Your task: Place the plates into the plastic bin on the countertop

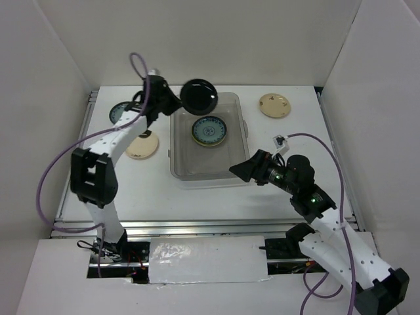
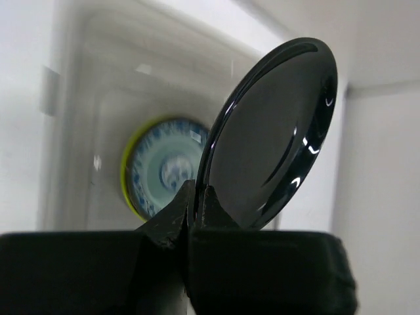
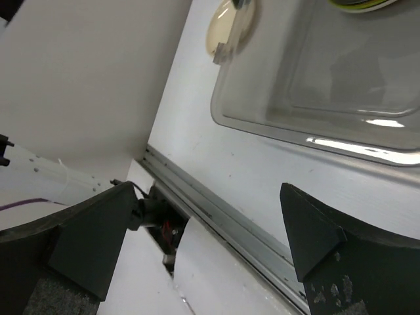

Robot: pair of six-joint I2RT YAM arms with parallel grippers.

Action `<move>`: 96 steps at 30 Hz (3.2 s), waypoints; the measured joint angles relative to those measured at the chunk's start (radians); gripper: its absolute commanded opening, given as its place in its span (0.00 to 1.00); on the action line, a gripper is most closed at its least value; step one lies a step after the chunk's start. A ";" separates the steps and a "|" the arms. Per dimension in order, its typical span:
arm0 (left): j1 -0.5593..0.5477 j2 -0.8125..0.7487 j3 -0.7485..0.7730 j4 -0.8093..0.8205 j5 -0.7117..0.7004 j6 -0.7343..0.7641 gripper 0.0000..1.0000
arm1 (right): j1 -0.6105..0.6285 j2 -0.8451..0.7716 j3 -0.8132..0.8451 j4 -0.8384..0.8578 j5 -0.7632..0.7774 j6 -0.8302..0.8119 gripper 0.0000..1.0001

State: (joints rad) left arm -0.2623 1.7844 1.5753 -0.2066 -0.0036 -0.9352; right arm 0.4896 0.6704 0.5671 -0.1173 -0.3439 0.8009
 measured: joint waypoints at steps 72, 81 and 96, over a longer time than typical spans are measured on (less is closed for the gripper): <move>0.516 -0.077 -0.764 0.383 0.110 -0.040 0.40 | -0.060 -0.104 0.011 -0.152 -0.227 -0.138 1.00; 0.541 -0.188 -0.834 0.331 0.092 -0.067 0.00 | -0.060 -0.092 0.010 -0.152 -0.208 -0.138 1.00; 0.314 -0.746 -0.667 0.071 -0.001 -0.001 0.00 | -0.152 0.001 -0.014 -0.114 -0.142 -0.124 1.00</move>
State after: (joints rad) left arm 0.0517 1.0382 0.9081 -0.1360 -0.0044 -0.9363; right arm 0.3378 0.6712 0.5529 -0.2314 -0.4858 0.6765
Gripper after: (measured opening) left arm 0.048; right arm 0.997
